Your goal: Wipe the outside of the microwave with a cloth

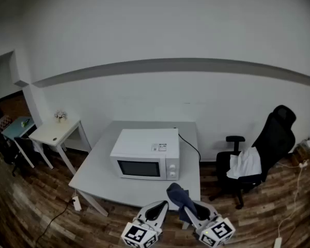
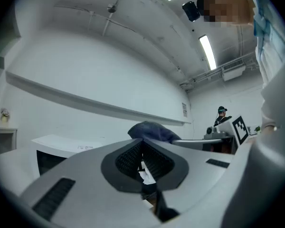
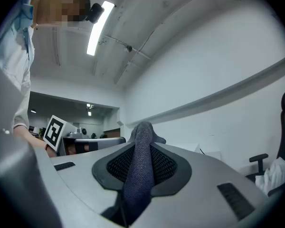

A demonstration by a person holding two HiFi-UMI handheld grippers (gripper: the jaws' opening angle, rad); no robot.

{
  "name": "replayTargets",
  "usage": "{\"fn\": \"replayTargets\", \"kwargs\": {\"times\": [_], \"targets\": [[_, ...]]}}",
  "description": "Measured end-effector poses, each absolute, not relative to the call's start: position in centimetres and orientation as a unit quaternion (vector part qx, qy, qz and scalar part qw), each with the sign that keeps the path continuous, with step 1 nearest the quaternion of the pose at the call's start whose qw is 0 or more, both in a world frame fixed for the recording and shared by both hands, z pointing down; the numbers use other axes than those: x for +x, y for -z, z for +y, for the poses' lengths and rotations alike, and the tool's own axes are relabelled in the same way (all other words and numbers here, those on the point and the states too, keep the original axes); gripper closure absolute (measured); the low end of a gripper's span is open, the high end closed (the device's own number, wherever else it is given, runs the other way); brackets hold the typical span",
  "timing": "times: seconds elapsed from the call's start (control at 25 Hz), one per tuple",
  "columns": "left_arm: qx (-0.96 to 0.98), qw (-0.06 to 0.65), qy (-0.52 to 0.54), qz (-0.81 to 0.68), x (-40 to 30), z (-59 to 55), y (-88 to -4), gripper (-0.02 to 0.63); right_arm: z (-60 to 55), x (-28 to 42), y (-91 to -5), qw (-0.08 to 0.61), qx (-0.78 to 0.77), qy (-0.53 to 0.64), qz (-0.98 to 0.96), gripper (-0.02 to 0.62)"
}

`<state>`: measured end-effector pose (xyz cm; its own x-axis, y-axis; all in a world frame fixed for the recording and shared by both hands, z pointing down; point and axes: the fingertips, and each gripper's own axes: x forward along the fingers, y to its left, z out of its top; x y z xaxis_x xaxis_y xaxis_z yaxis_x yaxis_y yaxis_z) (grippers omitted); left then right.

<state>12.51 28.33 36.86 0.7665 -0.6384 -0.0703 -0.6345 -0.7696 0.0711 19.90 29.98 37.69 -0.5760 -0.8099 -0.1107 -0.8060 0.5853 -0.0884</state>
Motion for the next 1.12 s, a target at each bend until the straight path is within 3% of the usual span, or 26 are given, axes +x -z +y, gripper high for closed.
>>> {"fn": "replayTargets", "kwargs": {"times": [0.44, 0.76, 1.12], "targets": [[0.938, 0.039, 0.043, -0.341, 12.4, 26.3, -40.7, 0.603, 28.0, 17.5, -39.7, 0.047, -0.452, 0.021, 0.891, 0.495], [0.936, 0.039, 0.05, -0.345, 9.9, 24.6, -39.8, 0.603, 26.1, 15.7, -39.0, 0.064, -0.452, 0.034, 0.889, 0.494], [0.937, 0.045, 0.056, -0.341, 5.5, 18.6, -39.2, 0.601, 19.1, 14.6, -39.2, 0.038, -0.506, 0.055, 0.86, 0.494]]}}
